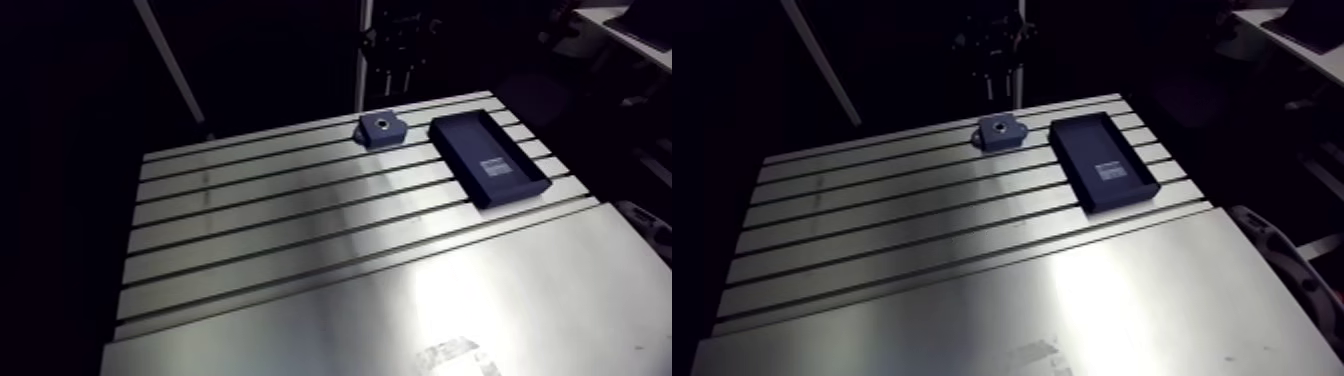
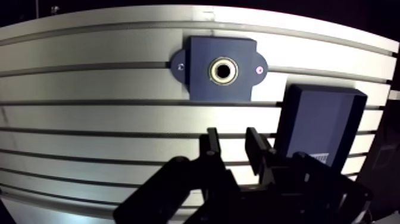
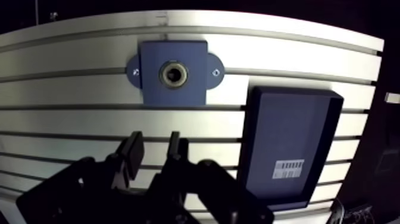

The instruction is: Pick up the bearing and press it into the housing until flush.

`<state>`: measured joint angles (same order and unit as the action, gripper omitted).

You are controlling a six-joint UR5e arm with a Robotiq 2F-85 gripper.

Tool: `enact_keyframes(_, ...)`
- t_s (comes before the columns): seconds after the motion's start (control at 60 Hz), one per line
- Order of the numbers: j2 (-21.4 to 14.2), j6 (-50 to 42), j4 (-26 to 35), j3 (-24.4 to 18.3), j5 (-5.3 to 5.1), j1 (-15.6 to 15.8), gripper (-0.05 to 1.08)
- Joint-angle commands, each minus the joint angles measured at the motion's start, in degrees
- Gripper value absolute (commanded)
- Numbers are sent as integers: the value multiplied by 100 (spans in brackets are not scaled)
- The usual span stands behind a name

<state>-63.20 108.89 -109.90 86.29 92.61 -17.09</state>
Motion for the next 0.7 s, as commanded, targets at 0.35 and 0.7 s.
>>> enact_keyframes(0.35,-1329,-81,1381,-16,24,-23,0)
enact_keyframes(0.7,-1799,-115,1662,15,7,-23,0)
